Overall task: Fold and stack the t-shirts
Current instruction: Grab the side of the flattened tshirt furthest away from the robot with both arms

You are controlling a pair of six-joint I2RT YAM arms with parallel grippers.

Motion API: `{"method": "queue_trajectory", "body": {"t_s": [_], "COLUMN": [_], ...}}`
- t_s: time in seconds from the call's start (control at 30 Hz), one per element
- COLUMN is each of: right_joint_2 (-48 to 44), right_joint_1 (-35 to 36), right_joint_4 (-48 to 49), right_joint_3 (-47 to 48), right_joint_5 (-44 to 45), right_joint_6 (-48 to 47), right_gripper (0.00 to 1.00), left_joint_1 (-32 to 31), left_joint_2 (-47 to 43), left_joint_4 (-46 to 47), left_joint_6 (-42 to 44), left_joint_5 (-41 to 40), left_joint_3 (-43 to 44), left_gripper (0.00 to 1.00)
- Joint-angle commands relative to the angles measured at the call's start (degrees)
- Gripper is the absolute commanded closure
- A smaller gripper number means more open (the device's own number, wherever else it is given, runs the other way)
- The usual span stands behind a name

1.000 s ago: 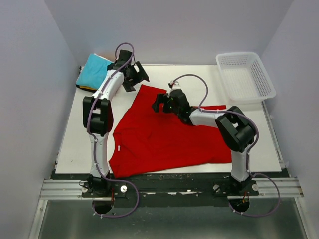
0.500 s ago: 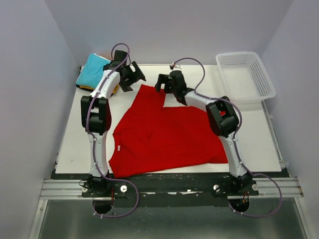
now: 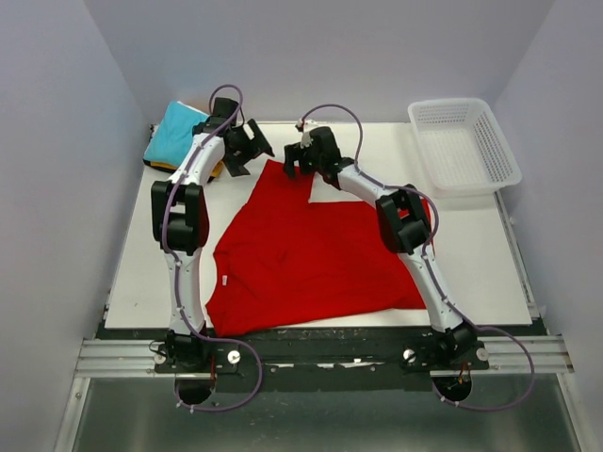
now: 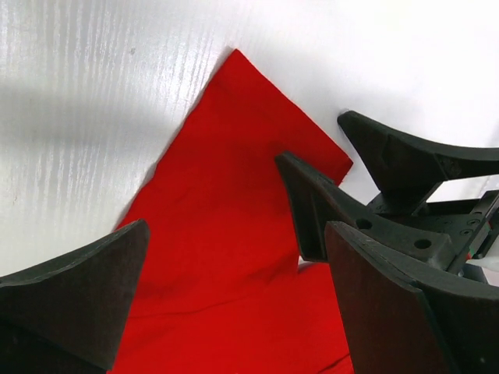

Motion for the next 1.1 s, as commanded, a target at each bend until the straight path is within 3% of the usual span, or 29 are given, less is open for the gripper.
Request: {"method": "queue_trajectory", "body": {"t_s": [0.0, 0.1, 0.27, 0.37, 0.47, 0.77, 1.07], "right_joint_2": [2.9, 3.2, 3.9, 4.4, 3.8, -7.1, -14.7], "right_joint_1": [0.5, 0.5, 0.5, 0.6, 0.8, 3.1, 4.1], "right_joint_4": [-7.6, -9.5, -11.3, -12.2, -11.4, -3.5, 3.0], "right_joint_3": [2.2, 2.7, 4.9, 7.5, 8.4, -3.8, -13.7], "right_joint_5": [-8.4, -10.9, -12.4, -12.8, -14.2, -18.7, -17.2], "right_joint_6": [-4.6, -5.8, -7.3, -7.5, -9.6, -15.0, -16.4], "right_gripper": [0.22, 0.35, 0.68, 0.79, 0.97, 0.99, 0.99], "left_joint_1": [1.2, 1.7, 1.9, 2.0, 2.0, 1.8, 1.4], "left_joint_2": [-0.8, -1.0, -1.1, -0.9, -0.3, -0.4, 1.2], "left_joint_4": [-0.9, -0.8, -0.6, -0.5, -0.3, -0.3, -5.0], "left_joint_6": [1.4, 1.5, 2.2, 2.4, 2.6, 0.2, -3.2], "left_joint_5": [1.5, 2.4, 4.0, 4.8, 6.4, 5.4, 2.4], "left_joint_3": [-0.7, -0.6, -0.8, -0.7, -0.3, -0.4, 2.1], "left_gripper": [0.02, 0.01, 0.02, 0.02, 0.01, 0.02, 0.01]}}
